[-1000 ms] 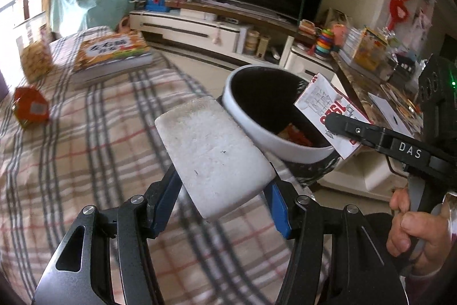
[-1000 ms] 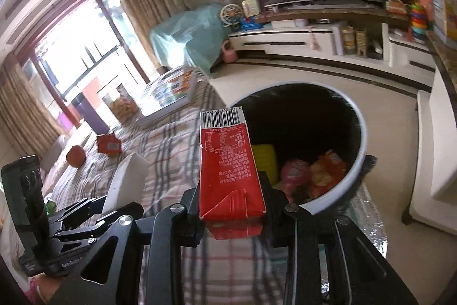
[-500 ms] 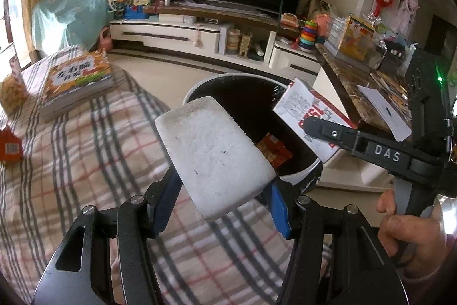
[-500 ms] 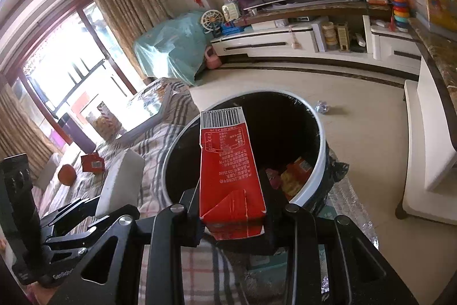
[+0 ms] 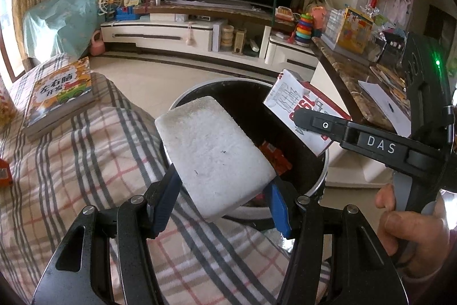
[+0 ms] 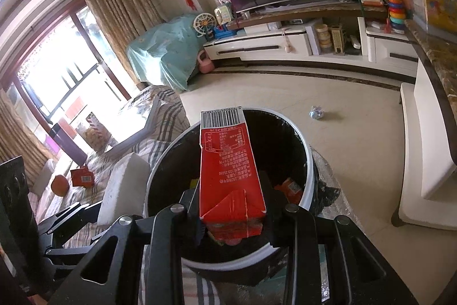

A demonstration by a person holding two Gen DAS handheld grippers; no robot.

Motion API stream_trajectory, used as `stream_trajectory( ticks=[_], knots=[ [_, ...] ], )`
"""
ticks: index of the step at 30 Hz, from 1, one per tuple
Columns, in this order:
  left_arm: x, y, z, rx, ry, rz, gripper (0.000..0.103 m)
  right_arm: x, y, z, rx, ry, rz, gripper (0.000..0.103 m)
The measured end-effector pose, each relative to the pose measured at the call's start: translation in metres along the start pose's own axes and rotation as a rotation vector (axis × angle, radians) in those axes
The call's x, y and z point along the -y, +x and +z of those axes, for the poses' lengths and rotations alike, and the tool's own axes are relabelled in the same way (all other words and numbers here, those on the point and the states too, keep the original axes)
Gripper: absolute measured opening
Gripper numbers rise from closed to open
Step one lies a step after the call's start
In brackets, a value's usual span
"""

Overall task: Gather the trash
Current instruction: 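Carry the foam block and juice box with both tools over the bin, then open both tools to drop the foam block and juice box into the bin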

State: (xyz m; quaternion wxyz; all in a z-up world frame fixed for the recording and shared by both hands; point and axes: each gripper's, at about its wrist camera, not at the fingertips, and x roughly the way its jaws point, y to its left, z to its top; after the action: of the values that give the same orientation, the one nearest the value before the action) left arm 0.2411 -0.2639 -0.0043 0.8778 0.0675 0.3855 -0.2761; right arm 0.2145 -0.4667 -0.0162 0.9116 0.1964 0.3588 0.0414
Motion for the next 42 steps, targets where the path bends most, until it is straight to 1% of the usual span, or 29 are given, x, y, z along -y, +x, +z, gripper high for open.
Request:
stream_trajectory(
  ticks=[17,20,25,26,28,31,36,41,42],
  knots=[
    [0.002,0.018,0.013,-0.032,0.009,-0.003,0.058,0.002,0.020,0.011,-0.031,-0.006,-0.019,0.032],
    [0.002,0.019,0.014,-0.038,0.009,-0.002,0.059,0.003,0.022,0.012,-0.036,-0.007,-0.020,0.032],
    [0.003,0.021,0.017,-0.047,0.004,0.005,0.065,0.003,0.024,0.013,-0.044,-0.003,-0.024,0.033],
    [0.003,0.021,0.018,-0.047,0.003,0.003,0.065,0.003,0.024,0.014,-0.044,-0.001,-0.025,0.036],
    [0.003,0.020,0.017,-0.043,0.001,0.005,0.071,0.004,0.022,0.014,-0.035,0.002,-0.030,0.037],
    [0.002,0.015,0.014,-0.026,-0.003,0.010,0.076,0.006,0.020,0.015,-0.027,0.018,-0.027,0.044],
    [-0.005,0.003,0.004,-0.009,-0.030,0.017,0.077,0.003,0.010,0.012,0.000,0.032,-0.012,0.067],
    [-0.023,-0.013,-0.014,0.004,-0.085,0.030,0.077,-0.007,0.001,0.007,0.019,0.030,0.006,0.078],
    [-0.026,-0.015,-0.017,0.005,-0.095,0.032,0.077,-0.010,-0.001,0.006,0.024,0.028,0.010,0.079]
  ],
)
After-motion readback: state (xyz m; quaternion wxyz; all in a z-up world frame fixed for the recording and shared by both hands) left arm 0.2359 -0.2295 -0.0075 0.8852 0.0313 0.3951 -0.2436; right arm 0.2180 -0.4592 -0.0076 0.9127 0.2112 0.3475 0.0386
